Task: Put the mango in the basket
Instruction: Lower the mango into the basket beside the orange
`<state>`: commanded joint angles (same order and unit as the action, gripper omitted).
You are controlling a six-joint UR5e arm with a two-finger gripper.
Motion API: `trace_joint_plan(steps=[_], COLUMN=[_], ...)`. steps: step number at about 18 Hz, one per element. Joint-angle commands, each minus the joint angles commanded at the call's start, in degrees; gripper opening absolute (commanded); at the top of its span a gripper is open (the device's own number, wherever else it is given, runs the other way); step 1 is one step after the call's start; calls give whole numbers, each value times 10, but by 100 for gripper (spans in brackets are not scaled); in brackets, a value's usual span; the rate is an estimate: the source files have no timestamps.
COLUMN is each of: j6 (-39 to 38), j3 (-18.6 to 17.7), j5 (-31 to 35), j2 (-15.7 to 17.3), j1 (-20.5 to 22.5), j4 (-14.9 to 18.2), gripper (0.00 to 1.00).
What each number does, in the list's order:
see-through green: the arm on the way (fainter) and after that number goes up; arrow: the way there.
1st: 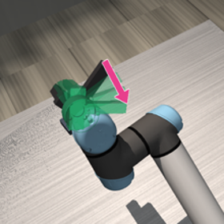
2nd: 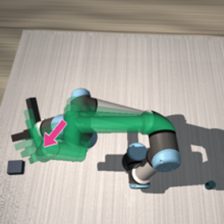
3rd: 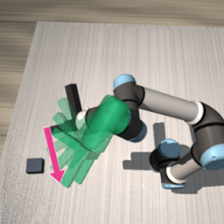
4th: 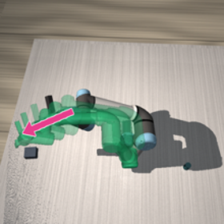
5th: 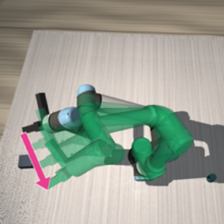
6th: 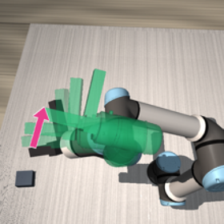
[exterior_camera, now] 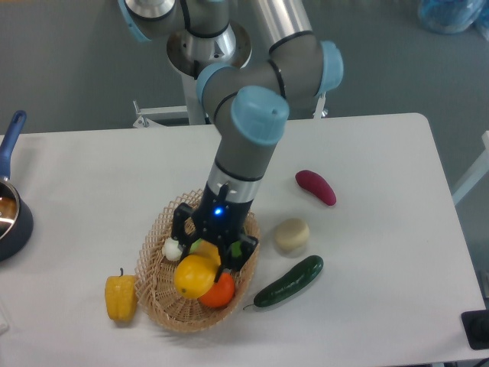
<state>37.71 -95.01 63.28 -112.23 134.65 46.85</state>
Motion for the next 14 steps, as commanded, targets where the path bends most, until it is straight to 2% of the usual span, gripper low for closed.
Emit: trace_joint_plan(steps=[5, 11, 14], j6=[-4, -5, -7], j3=[-10, -40, -38], j5=[47, 57, 57], j2=[-15, -19, -26], j1=[-24, -27, -33], j4=[1, 0, 0], gripper=[18, 21, 21])
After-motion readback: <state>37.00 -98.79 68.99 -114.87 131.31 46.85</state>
